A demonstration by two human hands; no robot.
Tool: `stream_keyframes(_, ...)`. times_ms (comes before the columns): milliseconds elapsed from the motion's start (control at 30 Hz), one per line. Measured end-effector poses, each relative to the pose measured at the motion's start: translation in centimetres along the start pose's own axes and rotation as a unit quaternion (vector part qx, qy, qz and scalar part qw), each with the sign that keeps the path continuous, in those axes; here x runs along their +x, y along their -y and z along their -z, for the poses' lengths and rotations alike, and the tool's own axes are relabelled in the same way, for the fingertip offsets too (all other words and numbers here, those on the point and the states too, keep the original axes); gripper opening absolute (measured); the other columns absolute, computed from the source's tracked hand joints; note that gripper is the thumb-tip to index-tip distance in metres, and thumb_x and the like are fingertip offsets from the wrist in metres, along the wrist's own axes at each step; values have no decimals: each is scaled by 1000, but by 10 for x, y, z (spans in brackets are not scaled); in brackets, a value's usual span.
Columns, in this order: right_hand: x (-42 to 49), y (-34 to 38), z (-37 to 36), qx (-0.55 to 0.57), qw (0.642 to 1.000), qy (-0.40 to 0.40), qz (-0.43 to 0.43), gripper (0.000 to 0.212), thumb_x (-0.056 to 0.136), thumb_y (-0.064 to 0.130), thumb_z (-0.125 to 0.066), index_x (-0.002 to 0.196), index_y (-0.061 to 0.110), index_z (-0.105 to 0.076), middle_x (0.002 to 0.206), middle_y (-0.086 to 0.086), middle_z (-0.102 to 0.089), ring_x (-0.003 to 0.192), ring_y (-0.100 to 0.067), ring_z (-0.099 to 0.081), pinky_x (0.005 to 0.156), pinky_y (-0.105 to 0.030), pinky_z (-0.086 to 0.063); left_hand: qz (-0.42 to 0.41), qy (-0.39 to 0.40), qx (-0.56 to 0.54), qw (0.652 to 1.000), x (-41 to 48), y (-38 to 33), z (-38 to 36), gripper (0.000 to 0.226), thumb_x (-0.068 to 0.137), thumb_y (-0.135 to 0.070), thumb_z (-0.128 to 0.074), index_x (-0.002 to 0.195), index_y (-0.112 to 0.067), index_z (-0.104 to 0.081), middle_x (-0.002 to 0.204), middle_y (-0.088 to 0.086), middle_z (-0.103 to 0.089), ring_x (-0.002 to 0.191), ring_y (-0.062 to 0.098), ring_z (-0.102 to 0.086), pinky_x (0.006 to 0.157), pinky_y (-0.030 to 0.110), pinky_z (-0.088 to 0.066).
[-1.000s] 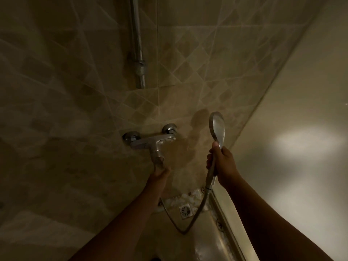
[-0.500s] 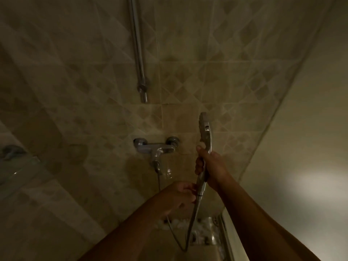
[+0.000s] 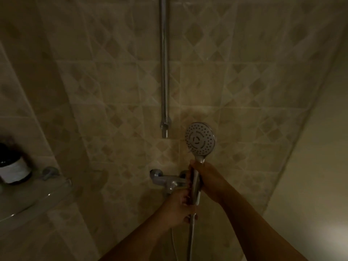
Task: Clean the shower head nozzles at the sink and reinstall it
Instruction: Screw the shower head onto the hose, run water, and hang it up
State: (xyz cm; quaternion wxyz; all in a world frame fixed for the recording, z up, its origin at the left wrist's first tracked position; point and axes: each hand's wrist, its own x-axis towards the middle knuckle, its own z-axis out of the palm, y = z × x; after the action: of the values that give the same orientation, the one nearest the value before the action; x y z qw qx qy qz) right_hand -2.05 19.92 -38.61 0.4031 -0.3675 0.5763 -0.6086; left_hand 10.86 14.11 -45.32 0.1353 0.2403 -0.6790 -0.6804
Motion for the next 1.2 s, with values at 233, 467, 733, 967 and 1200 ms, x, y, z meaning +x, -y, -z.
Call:
stream_keyframes(233,20,61,-32,-256,960,-19,111,11,96,20,-59,89,14,-56,83,-3,-61,76,-15,-59,71,-30,-49,-107,-49,46,992,8,-63,41,30,81,2,-74,98,-20,-63,94,11,-69,84,22,-72,73,41,-60)
stream_keyframes(467,33,141,-41,-414,895,-56,157,12,86,28,-73,80,32,-63,74,13,-67,68,7,-64,56,-8,-44,-153,-23,14,988,18,-165,78,16,58,-26,-77,71,-29,-69,70,-2,-67,59,17,-65,48,28,-48)
stream_keyframes(733,45,256,-40,-440,873,-110,180,16,87,27,-72,81,21,-58,77,2,-65,60,-6,-63,47,-16,-47,-256,-8,60,965,42,-278,83,26,82,4,-69,70,-19,-72,65,2,-73,58,15,-71,48,28,-54)
stream_keyframes(967,52,362,-37,-444,863,-148,190,25,90,20,-69,105,2,-64,100,-17,-71,85,-28,-71,70,-35,-60,-320,-42,141,936,51,-383,82,8,87,-14,-73,90,-7,-72,66,0,-69,50,8,-65,45,23,-52)
stream_keyframes(1200,58,431,-19,-395,879,-150,222,31,92,14,-66,116,-2,-57,107,-22,-69,88,-33,-72,76,-42,-62,-339,-109,206,911,70,-454,70,18,89,-29,-70,79,-15,-67,71,4,-71,58,16,-70,53,30,-58)
